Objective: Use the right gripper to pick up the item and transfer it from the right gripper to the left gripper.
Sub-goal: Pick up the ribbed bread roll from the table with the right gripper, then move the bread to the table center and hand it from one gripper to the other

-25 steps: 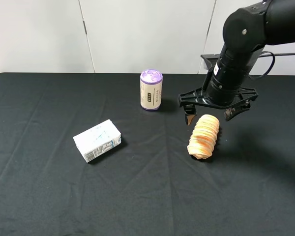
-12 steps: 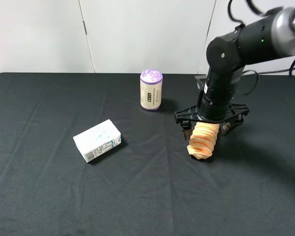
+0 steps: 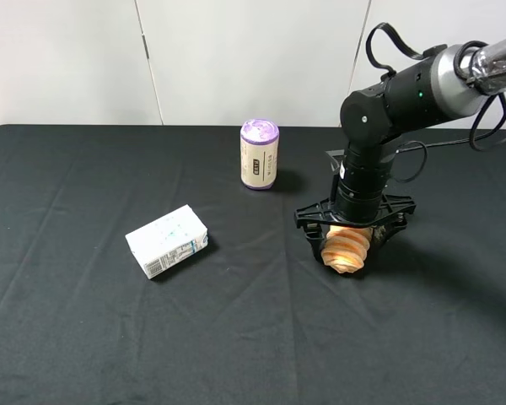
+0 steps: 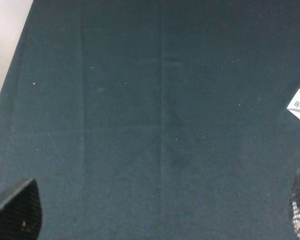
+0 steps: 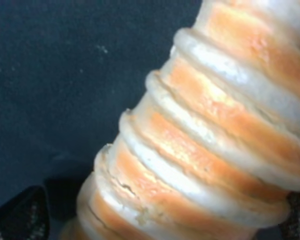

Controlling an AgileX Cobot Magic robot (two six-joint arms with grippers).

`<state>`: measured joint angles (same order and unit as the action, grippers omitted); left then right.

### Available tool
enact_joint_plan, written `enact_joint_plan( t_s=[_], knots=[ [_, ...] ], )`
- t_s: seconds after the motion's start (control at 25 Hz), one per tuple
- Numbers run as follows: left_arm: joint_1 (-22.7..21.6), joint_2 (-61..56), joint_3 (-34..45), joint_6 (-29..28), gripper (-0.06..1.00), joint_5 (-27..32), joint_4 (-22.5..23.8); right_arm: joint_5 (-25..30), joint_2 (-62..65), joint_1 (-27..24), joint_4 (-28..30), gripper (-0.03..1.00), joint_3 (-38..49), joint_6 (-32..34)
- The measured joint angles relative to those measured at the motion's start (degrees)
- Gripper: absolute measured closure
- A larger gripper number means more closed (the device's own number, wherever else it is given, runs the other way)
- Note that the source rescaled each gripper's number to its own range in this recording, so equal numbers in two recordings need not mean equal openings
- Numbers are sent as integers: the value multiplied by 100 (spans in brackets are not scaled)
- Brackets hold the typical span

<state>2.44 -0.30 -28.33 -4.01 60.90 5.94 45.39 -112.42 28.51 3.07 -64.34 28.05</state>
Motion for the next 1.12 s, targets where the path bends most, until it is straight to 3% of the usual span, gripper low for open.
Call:
enact_joint_plan(
  t_s=[0.24, 0.32, 0.6, 1.12],
  knots=[
    [0, 0, 0, 0, -4, 0, 0, -47, -14, 0, -82, -3, 0, 0],
    [0, 0, 0, 0, -4, 0, 0, -47, -21, 0, -82, 2, 0, 0],
    [0, 0, 0, 0, -4, 0, 0, -41, -21, 0, -82, 67, 0, 0],
    [0, 0, 0, 0, -4, 0, 0, 152, 191, 0, -101, 85, -18, -52]
  ],
)
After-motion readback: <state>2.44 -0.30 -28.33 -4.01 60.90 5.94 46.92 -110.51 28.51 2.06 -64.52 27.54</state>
